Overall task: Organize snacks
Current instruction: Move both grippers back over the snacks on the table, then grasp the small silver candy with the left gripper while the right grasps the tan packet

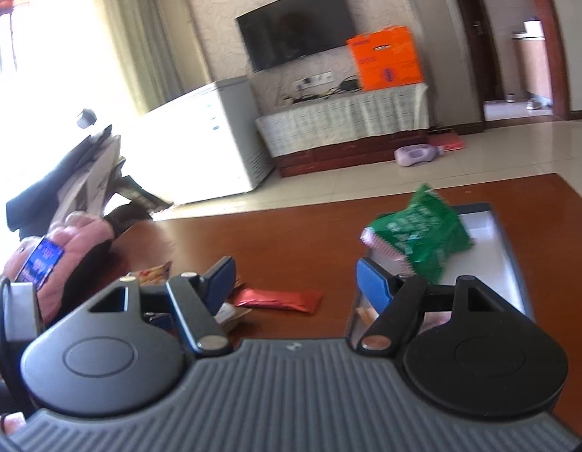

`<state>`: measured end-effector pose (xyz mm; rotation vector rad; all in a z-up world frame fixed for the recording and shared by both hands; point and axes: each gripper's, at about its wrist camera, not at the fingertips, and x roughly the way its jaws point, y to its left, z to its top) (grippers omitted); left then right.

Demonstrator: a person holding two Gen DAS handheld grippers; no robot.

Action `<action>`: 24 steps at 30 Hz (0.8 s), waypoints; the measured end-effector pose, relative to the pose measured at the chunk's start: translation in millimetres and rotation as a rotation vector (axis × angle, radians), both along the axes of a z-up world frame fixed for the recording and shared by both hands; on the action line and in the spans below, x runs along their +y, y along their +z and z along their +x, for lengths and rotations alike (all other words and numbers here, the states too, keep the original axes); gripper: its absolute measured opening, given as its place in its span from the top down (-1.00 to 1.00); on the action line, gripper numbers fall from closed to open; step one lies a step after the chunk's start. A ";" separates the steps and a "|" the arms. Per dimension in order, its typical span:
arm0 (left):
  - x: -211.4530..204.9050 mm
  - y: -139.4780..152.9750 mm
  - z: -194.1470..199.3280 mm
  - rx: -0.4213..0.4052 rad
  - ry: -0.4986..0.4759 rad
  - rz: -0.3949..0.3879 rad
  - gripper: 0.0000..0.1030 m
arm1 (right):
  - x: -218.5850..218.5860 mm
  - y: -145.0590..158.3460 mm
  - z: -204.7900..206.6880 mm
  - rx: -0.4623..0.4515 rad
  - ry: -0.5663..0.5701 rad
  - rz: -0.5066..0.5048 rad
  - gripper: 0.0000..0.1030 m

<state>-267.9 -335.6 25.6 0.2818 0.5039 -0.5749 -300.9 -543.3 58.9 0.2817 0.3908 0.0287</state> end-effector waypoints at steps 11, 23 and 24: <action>70.3 -29.5 31.0 0.112 0.179 -0.002 -0.68 | 60.8 -17.9 42.7 0.097 0.164 -0.081 -0.43; 63.0 -34.2 45.0 0.159 0.120 -0.015 -0.35 | 113.4 -45.0 96.0 0.186 0.338 -0.371 -0.29; 63.3 -34.9 47.0 0.173 0.117 -0.020 -0.28 | 113.9 -44.8 98.5 0.183 0.345 -0.374 -0.29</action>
